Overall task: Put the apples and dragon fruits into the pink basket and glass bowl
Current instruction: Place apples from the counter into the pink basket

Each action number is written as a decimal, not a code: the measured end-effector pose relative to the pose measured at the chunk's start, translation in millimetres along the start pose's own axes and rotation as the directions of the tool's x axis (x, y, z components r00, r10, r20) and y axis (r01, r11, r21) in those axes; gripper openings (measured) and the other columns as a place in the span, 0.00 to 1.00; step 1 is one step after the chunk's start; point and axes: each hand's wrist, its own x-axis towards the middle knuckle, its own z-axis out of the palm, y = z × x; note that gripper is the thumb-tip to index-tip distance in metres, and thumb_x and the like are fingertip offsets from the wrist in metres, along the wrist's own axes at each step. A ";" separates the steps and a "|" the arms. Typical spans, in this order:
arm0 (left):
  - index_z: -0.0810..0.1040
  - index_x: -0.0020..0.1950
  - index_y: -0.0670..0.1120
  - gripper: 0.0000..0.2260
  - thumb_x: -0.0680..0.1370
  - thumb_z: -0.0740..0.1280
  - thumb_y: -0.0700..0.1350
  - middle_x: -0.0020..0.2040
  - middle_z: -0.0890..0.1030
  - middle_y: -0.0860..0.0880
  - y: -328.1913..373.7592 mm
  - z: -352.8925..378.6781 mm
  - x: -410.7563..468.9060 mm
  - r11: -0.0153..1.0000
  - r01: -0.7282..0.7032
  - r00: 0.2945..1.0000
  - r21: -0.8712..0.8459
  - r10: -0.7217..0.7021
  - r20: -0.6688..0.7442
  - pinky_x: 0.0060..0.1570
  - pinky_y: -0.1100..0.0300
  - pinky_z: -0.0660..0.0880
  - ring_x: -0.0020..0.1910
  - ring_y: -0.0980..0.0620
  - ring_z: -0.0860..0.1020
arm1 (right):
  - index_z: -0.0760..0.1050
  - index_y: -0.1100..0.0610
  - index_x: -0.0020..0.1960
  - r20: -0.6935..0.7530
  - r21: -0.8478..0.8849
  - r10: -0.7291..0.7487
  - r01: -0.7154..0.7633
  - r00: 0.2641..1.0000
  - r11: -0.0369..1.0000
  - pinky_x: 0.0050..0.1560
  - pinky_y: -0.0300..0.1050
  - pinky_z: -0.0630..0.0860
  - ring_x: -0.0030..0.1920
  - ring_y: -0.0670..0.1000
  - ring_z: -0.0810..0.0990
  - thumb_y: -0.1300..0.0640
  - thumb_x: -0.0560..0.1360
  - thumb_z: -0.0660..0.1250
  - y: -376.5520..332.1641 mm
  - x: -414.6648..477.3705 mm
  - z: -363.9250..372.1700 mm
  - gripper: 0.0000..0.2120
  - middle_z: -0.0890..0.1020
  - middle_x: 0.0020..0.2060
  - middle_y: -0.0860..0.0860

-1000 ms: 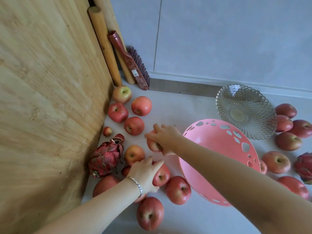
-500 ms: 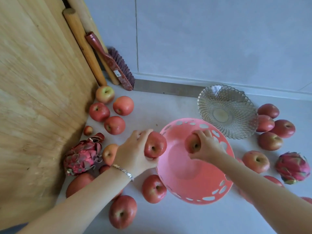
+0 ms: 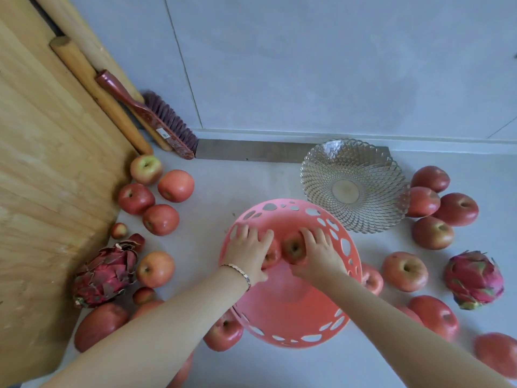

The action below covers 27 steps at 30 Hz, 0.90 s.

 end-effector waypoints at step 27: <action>0.76 0.58 0.45 0.15 0.72 0.65 0.44 0.57 0.77 0.44 -68.7 -22.9 -73.4 0.886 0.041 0.943 -0.462 -0.187 -0.275 0.56 0.53 0.72 0.57 0.42 0.75 | 0.75 0.52 0.58 -0.019 0.094 -0.505 0.505 0.863 0.858 0.60 0.46 0.67 0.59 0.53 0.72 0.49 0.70 0.65 -90.7 -63.7 -28.2 0.18 0.78 0.56 0.51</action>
